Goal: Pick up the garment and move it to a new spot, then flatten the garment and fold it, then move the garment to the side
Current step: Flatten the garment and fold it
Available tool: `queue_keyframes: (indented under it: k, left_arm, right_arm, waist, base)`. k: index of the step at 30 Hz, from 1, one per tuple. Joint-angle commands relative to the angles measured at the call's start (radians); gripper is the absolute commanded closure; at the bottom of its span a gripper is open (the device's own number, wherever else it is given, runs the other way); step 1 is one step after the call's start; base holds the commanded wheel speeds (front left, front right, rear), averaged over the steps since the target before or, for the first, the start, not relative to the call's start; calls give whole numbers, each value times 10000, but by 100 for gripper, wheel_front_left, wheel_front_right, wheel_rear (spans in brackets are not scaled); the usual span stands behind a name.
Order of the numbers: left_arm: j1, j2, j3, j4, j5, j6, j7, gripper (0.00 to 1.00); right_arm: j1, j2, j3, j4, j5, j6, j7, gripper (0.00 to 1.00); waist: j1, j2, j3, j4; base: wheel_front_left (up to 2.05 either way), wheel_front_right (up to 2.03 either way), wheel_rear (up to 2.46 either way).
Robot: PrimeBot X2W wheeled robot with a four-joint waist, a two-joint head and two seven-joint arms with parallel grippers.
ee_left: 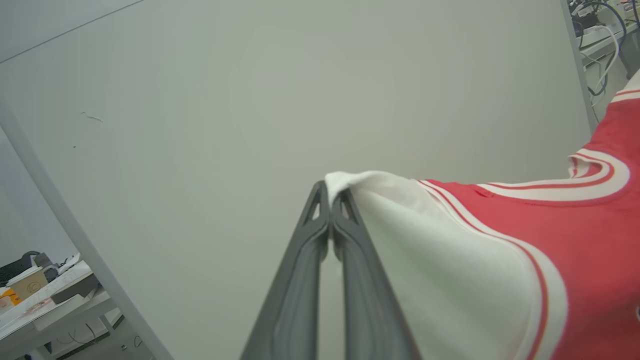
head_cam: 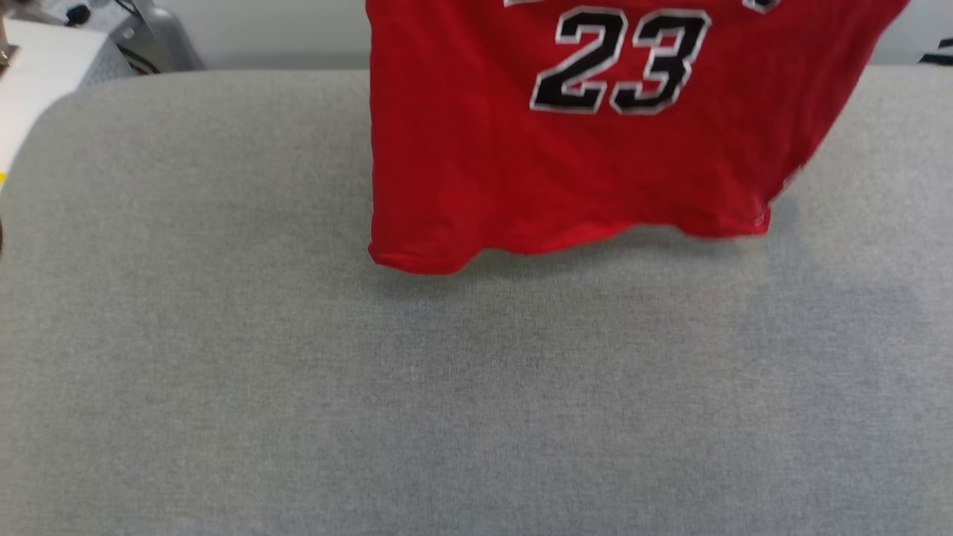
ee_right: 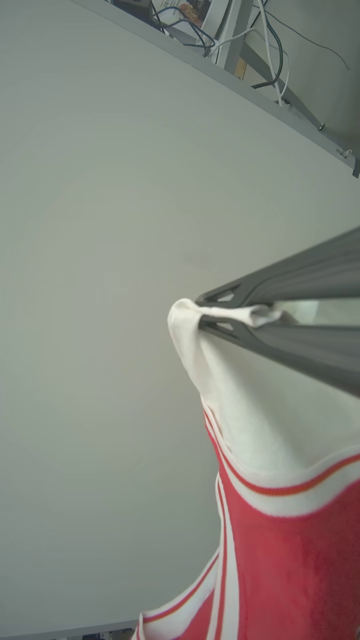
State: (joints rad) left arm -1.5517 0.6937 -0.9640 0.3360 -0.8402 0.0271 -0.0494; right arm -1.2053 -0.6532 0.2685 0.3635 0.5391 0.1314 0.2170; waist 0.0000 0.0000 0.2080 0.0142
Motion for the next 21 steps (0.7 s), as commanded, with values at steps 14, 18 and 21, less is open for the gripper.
queue_keyframes:
  k: [14, 18, 21]
  left_arm:
    - [-3099, -1510, 377, 3264, 1052, -331, -1422, 100]
    - [-3522, -1801, 429, 4034, 1186, -517, -1775, 100]
    - [-3549, -1883, 560, 4559, 1185, -660, -1976, 100]
  right_arm:
    - [-4073, 1086, 422, 2308, -1212, -7, -835, 100]
    - [-4740, 1313, 624, 3003, -1409, -7, -1279, 100]
    - [-4925, 1552, 984, 3494, -1460, -7, -1541, 100]
  waist:
    - [0, 0, 3028, -272]
    - [0, 0, 3408, -307]
    - [0, 0, 3596, -402]
  base:
    - [0, 0, 0]
    - [0, 0, 0]
    - [0, 0, 0]
